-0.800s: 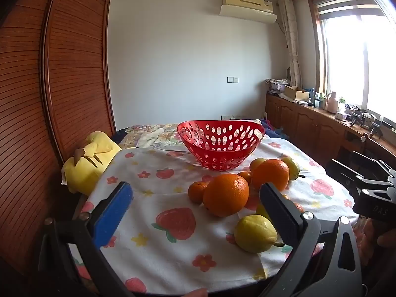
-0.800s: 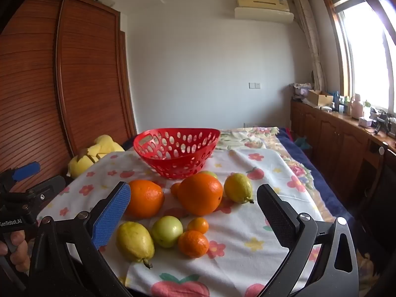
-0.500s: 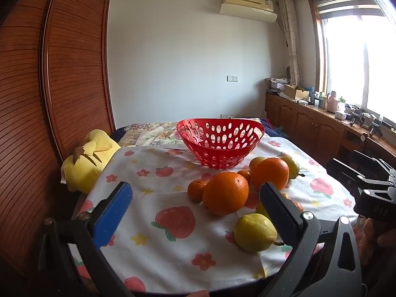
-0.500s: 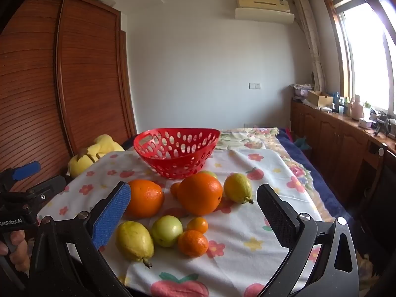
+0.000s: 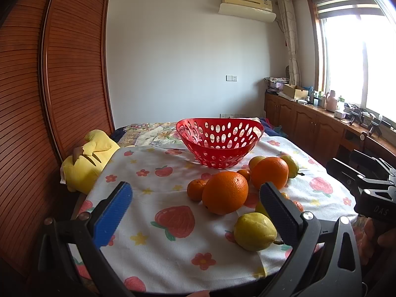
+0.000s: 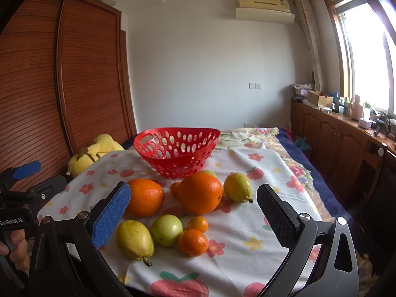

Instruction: Organize fruits

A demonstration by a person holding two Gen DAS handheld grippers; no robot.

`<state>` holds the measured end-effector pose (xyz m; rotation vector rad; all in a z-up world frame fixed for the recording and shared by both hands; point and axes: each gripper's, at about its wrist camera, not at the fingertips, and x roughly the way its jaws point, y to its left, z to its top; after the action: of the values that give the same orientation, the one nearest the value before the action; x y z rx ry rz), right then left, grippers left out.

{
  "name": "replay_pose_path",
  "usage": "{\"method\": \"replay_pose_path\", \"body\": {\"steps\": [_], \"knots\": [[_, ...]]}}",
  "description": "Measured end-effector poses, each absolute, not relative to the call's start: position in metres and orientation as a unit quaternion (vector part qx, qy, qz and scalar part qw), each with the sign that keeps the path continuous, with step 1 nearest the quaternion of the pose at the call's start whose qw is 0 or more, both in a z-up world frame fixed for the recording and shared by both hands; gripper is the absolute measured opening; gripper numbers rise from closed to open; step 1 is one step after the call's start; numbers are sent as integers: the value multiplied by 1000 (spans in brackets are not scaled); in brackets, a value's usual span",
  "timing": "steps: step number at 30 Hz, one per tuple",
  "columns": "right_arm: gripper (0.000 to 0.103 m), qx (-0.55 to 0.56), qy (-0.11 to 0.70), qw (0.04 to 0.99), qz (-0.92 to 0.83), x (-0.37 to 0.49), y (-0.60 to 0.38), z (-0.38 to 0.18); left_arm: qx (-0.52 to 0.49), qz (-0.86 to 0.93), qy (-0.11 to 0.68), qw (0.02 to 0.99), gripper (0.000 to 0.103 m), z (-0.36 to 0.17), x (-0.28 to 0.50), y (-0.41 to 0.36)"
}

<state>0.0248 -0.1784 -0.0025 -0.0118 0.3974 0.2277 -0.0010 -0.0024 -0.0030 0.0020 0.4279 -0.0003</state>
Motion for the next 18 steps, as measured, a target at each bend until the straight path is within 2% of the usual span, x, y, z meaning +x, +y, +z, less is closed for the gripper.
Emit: {"method": "replay_pose_path", "body": {"steps": [18], "knots": [[103, -6, 197, 974, 113, 25, -179, -3, 3, -3, 206, 979, 103, 3, -5, -2]]}}
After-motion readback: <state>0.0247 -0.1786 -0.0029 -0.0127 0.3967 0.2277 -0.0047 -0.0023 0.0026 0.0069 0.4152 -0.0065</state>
